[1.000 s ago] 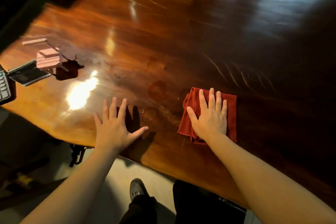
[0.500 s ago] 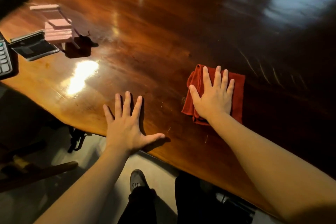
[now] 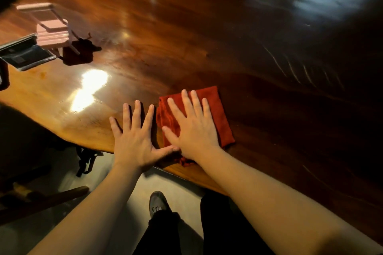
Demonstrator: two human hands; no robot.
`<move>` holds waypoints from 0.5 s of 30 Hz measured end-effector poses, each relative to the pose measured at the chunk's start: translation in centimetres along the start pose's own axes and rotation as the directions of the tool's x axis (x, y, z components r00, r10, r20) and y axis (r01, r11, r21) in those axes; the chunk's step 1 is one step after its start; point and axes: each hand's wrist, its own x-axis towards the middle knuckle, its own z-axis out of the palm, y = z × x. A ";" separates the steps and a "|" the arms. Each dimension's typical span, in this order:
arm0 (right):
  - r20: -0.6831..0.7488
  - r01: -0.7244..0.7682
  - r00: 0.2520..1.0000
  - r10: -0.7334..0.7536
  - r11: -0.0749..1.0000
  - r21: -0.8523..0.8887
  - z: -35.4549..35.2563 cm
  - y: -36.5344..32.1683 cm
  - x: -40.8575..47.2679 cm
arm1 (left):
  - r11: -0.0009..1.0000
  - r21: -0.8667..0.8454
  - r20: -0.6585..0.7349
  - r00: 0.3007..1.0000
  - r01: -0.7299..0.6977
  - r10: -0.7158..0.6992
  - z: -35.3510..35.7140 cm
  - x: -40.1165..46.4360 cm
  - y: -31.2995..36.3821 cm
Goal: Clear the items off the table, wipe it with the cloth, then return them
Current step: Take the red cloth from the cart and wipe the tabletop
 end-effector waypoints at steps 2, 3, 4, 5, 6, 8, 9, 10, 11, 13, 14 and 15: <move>0.024 0.043 0.999 -0.043 0.999 0.027 0.1 -0.1 -2.3 | 1.000 0.000 0.011 1.000 -0.003 0.003 -0.1 0.0 -0.1; 0.039 0.059 0.997 -0.060 0.997 0.041 0.1 0.1 -3.5 | 1.000 0.004 0.017 1.000 -0.003 0.003 -0.1 0.0 -0.1; 0.053 0.066 0.996 -0.069 0.996 0.055 0.1 0.3 -4.6 | 1.000 0.010 0.024 1.000 0.001 -0.001 -0.1 0.0 0.0; 0.064 0.066 0.995 -0.070 0.995 0.069 0.0 0.6 -5.7 | 1.000 0.015 0.033 0.999 0.009 -0.009 -0.1 0.0 0.0; 0.071 0.051 0.996 -0.057 0.996 0.077 -0.2 1.1 -6.8 | 1.000 0.022 0.040 0.999 0.011 -0.012 -0.2 0.1 0.2; 0.082 0.026 0.996 -0.032 0.997 0.075 -0.5 2.1 -8.7 | 0.999 0.032 0.053 0.998 0.024 -0.025 -0.3 0.0 0.2; 0.088 0.007 0.996 -0.013 0.998 0.070 -0.6 2.8 -9.6 | 0.999 0.035 0.059 0.998 0.023 -0.025 -0.4 0.0 0.3; 0.098 -0.016 0.995 0.009 0.998 0.066 -0.8 3.6 -10.5 | 0.999 0.037 0.061 0.998 0.018 -0.020 -0.5 0.1 0.3; 0.108 -0.044 0.993 0.037 0.997 0.061 -1.0 4.5 -11.3 | 0.999 0.037 0.061 0.998 0.013 -0.015 -0.6 0.1 0.3; 0.121 -0.119 0.986 0.112 0.992 0.051 -1.4 6.4 -12.8 | 1.000 0.031 0.057 0.998 0.001 -0.002 -0.7 0.1 0.4; 0.122 -0.159 0.981 0.153 0.986 0.046 -1.6 7.4 -13.3 | 1.000 0.031 0.060 0.998 -0.002 0.001 -0.8 0.1 0.4; 0.120 -0.198 0.974 0.192 0.979 0.041 -1.9 8.4 -13.7 | 0.999 0.031 0.063 0.998 -0.004 0.002 -0.8 0.1 0.4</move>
